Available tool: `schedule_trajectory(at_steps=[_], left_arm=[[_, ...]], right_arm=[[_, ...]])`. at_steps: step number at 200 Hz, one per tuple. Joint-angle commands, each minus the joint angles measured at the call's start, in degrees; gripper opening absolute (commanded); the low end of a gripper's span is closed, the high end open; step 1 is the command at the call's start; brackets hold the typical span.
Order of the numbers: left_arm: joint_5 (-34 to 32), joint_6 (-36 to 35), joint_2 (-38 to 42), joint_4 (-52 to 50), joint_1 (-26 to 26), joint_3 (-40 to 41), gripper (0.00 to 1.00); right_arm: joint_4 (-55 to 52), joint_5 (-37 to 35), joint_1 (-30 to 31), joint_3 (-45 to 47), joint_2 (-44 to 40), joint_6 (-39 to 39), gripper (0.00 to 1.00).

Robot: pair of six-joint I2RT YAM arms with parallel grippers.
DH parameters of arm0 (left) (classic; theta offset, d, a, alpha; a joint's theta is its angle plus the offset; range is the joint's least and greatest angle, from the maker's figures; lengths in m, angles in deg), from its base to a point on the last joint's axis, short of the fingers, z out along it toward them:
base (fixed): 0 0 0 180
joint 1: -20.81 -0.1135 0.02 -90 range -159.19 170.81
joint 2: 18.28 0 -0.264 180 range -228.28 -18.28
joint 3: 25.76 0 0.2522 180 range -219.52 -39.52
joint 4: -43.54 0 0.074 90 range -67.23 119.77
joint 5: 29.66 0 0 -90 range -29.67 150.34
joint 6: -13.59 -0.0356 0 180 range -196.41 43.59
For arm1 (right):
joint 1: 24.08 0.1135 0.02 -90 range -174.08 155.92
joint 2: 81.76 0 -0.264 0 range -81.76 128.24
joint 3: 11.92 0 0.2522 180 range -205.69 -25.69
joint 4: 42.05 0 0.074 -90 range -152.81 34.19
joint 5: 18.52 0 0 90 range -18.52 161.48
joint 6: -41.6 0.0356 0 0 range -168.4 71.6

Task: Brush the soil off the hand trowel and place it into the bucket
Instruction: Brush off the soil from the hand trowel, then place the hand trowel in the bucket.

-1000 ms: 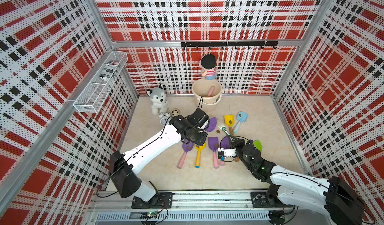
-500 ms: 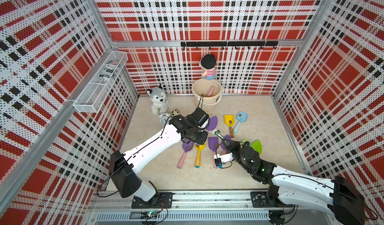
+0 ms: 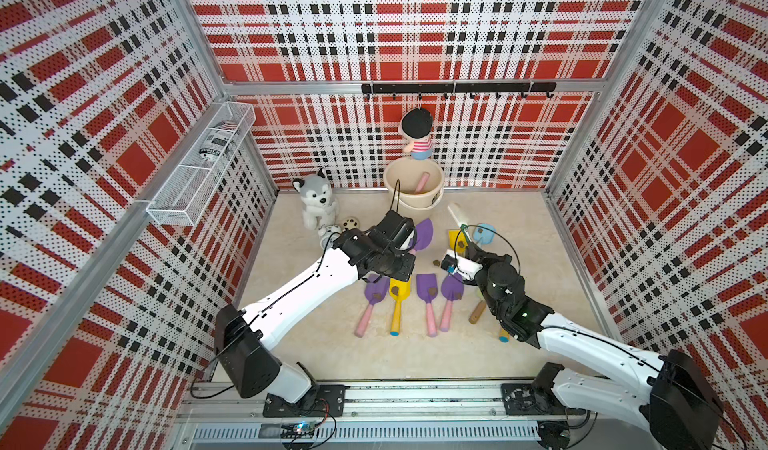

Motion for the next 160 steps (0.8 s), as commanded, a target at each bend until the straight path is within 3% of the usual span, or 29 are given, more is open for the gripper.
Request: schedule_trajectory(at_steps=[1,10,15,27,59,80,120,147,160], left_arm=[[3.74,8.63,0.14,13.23,-5.56,-2.55,0.0],[8.46,12.73,-0.22,18.69,-7.95,-2.11,0.0],[10.83,14.9,-0.35,22.0,-9.37,-1.77,0.0],[15.34,21.72,-1.26,29.22,-11.85,-1.18,0.0],[17.36,34.97,-6.25,38.98,-15.37,-5.09,0.0],[20.31,45.11,-10.95,43.32,-17.32,-8.0,0.0],[24.72,67.05,-17.1,61.06,-17.92,-8.04,0.0],[24.5,78.73,-21.03,63.33,-17.85,-10.25,0.0],[25.07,80.99,-23.53,62.01,-17.83,-13.13,0.0]], right_arm=[[-2.86,-4.59,-1.4,-4.04,-1.51,25.66,0.0],[-2.86,-4.59,-1.86,-5.56,-2.0,25.66,0.0],[-6.97,-6.03,-2.15,-6.24,-2.19,36.92,0.0],[-13.04,-6.78,-2.88,-8.98,-2.34,45.3,0.0],[-31.28,-6.26,-4.94,-17.05,-0.38,60.09,0.0],[-35.58,-5.32,-5.07,-18.52,-0.48,63.89,0.0],[-34.74,-0.83,-5.1,-16.56,-3.84,65.44,0.0],[-36.67,-0.03,-5.12,-16.72,-4.19,66.5,0.0],[-37.39,-0.05,-5.12,-16.77,-4.35,66.71,0.0]])
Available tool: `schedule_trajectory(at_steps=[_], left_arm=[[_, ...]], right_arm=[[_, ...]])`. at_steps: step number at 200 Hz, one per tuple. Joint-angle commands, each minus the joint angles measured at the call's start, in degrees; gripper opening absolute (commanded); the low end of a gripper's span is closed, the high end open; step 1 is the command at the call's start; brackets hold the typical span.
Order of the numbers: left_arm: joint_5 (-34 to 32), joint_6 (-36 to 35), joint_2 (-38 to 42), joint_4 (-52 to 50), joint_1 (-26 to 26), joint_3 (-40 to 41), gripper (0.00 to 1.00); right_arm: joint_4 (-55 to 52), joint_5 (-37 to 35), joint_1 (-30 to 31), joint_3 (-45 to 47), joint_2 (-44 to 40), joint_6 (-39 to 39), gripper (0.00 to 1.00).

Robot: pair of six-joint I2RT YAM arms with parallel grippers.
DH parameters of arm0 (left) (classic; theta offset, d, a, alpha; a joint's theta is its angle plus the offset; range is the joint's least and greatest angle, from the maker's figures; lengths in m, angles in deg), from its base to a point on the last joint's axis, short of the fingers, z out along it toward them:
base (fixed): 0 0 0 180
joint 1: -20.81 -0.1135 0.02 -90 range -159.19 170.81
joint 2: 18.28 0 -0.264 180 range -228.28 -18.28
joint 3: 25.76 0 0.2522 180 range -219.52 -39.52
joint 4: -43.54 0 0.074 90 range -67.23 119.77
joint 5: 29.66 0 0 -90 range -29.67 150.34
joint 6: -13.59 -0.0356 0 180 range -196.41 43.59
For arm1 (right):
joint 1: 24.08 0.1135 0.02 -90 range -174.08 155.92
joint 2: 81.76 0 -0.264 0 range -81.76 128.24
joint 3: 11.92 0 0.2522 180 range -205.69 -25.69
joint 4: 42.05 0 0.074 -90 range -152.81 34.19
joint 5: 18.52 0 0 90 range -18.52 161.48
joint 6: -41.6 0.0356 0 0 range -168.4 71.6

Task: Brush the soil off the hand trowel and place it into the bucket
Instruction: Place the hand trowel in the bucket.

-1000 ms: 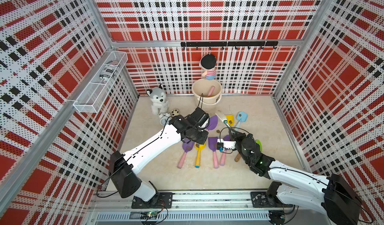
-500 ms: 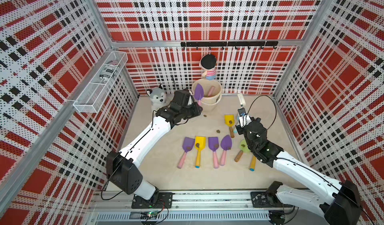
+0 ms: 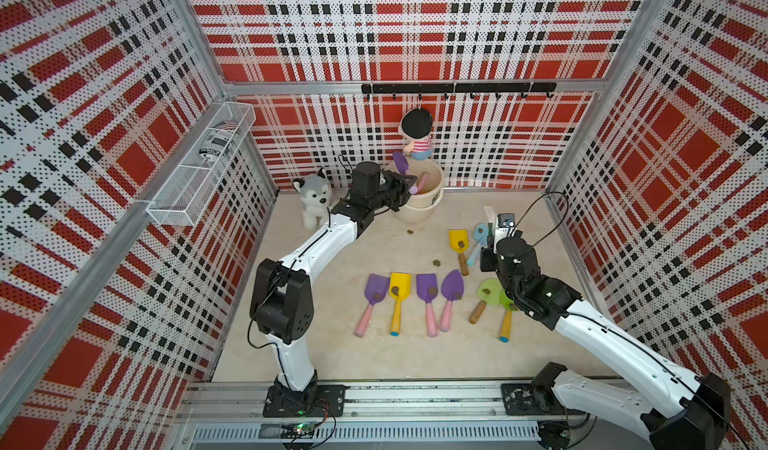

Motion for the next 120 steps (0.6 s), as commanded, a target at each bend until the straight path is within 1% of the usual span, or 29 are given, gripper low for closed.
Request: schedule_trajectory(at_steps=[1,18,36,55,92,114,120], left_arm=[[2.15,12.17,-3.18,5.47,-0.02,-5.03,0.0],[3.77,12.86,-7.19,0.55,0.07,-10.53,0.0],[5.78,12.08,-11.61,-5.97,0.16,-16.63,0.0],[5.74,11.7,-14.89,-10.97,0.09,-20.98,0.0],[6.21,13.33,-19.17,-13.27,-0.71,-24.38,0.0],[7.36,12.13,-22.2,-13.95,-1.23,-27.83,0.0],[7.82,11.87,-23.02,-13.9,-1.37,-28.75,0.02]], right_arm=[[-1.64,0.94,-0.19,-0.25,-1.3,2.2,0.0],[-1.96,0.8,-0.18,-0.19,-1.76,2.21,0.0],[-1.88,0.39,-0.15,0.25,-2.66,2.03,0.0],[-2.01,0.59,-0.13,0.62,-3.45,2.04,0.0],[-3.74,0.08,-0.12,1.31,-5.13,2.56,0.0],[-4.19,-0.35,-0.13,1.99,-6.32,2.57,0.0],[-4.41,-0.44,-0.16,2.0,-6.56,2.56,0.0]])
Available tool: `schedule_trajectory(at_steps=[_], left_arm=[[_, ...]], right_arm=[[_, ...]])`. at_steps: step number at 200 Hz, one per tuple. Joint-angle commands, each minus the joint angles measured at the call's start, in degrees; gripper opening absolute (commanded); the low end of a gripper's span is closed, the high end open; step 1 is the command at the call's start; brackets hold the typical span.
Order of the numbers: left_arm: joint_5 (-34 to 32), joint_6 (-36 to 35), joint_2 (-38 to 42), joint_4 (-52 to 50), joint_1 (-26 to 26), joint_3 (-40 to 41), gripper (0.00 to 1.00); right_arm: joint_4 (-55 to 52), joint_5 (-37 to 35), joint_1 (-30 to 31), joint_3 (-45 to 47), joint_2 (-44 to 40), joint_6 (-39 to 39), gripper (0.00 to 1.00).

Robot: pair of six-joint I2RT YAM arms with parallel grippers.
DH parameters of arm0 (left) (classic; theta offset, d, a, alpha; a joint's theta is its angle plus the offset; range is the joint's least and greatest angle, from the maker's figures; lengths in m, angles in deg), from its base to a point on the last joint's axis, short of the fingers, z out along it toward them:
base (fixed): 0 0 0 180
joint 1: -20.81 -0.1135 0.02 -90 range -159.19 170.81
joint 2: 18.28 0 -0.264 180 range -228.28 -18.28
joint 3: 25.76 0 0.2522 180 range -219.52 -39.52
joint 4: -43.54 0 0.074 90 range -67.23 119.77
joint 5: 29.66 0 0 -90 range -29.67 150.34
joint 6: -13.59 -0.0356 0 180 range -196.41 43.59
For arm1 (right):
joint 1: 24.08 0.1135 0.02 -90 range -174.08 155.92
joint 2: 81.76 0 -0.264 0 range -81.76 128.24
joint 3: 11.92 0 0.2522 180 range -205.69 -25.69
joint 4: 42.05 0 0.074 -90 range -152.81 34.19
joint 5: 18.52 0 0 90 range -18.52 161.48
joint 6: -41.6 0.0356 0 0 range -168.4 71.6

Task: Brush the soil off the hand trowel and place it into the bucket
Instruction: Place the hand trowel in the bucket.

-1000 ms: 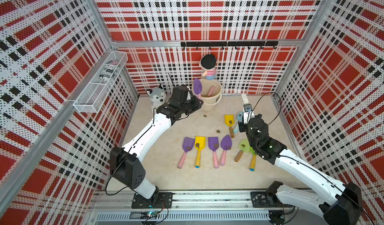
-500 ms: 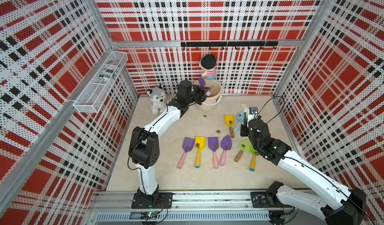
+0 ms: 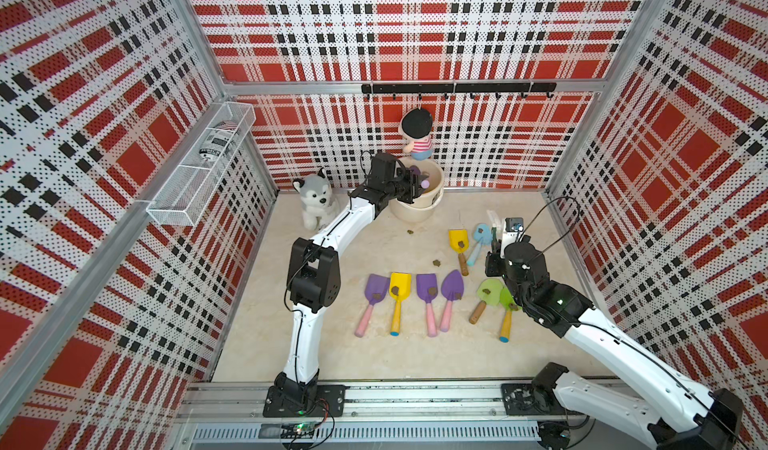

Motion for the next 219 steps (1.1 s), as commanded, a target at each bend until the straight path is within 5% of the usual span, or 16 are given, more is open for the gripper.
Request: schedule_trajectory(at_steps=[1,16,34,73,115,151,219], left_arm=[[2.33,-0.97,-2.97,-1.12,-0.85,-4.25,0.02],[2.58,-1.66,-4.53,-1.39,-1.0,-6.01,0.11],[1.72,-2.8,-5.63,-1.41,-1.02,-7.82,0.36],[0.26,-4.67,-6.12,-1.23,-0.83,-10.12,0.64],[-1.97,-9.52,-3.5,-1.62,-0.58,-10.14,0.63],[-7.35,-25.45,3.62,-4.4,0.11,-7.93,0.62],[-11.11,-62.87,28.19,-3.65,0.22,24.78,0.6]], right_arm=[[-0.61,-1.32,-0.18,0.52,-1.87,0.68,0.0],[-1.0,-1.81,-0.14,0.78,-2.38,0.62,0.0],[-1.36,-1.98,-0.15,1.04,-2.57,0.48,0.0],[-1.81,-2.29,-0.14,0.96,-2.56,0.16,0.0],[-1.53,-2.03,-0.13,0.44,-1.84,-0.09,0.0],[-0.87,-1.15,-0.18,0.04,-0.92,-0.02,0.0],[0.73,0.09,-0.21,-0.31,1.97,-0.98,0.0]])
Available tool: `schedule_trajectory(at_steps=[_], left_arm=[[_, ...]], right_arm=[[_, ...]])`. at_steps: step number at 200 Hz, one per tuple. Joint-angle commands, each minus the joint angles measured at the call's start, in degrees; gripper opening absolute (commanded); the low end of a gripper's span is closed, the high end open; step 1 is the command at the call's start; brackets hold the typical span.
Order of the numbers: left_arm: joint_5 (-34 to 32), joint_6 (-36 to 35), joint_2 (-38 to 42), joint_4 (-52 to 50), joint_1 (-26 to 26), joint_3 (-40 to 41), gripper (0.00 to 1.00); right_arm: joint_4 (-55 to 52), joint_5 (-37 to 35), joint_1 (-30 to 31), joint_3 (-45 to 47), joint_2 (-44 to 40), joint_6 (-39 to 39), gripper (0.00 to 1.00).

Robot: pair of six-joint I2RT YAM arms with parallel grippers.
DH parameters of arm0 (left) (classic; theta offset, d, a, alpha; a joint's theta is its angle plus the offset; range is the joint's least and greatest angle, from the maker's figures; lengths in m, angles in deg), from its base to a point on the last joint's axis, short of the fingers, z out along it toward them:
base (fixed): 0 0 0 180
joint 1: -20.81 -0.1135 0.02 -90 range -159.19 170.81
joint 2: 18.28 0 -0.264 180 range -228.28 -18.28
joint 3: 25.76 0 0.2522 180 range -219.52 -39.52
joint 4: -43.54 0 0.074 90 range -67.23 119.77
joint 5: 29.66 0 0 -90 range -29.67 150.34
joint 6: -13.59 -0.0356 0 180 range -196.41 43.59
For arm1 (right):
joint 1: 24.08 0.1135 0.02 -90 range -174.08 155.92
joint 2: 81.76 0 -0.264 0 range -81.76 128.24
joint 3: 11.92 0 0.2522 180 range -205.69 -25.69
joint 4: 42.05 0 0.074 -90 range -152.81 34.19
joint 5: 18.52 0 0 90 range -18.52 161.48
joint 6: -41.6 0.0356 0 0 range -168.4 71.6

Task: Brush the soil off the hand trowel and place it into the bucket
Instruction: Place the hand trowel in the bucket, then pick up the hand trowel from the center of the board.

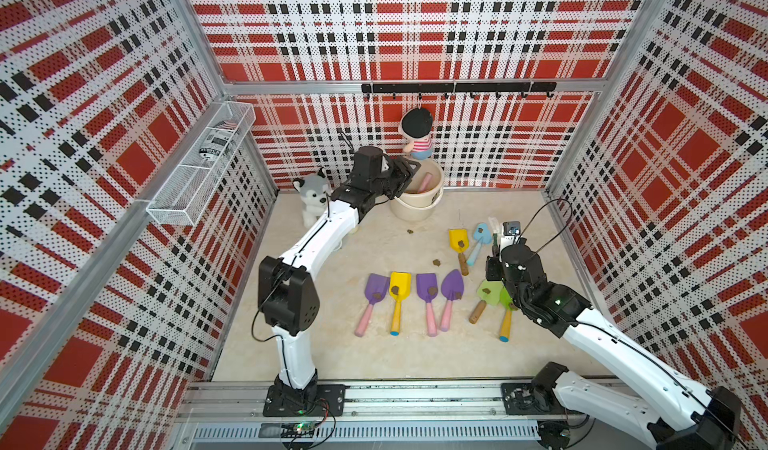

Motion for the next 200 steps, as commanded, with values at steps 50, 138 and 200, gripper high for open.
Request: schedule_trajectory(at_steps=[50,138,200], left_arm=[[-18.36,-30.19,19.8,-14.01,3.04,26.67,0.61],[-32.63,-24.15,38.5,-19.06,10.53,56.1,0.61],[-34.3,-17.98,37.11,-20.71,18.99,61.92,0.61]], right_arm=[[4.59,1.78,-0.18,-0.38,2.31,-1.27,0.0],[5.81,2.8,-0.21,-0.76,5.34,-1.93,0.0],[5.45,3.02,-0.21,-1.91,6.31,-2.7,0.0]])
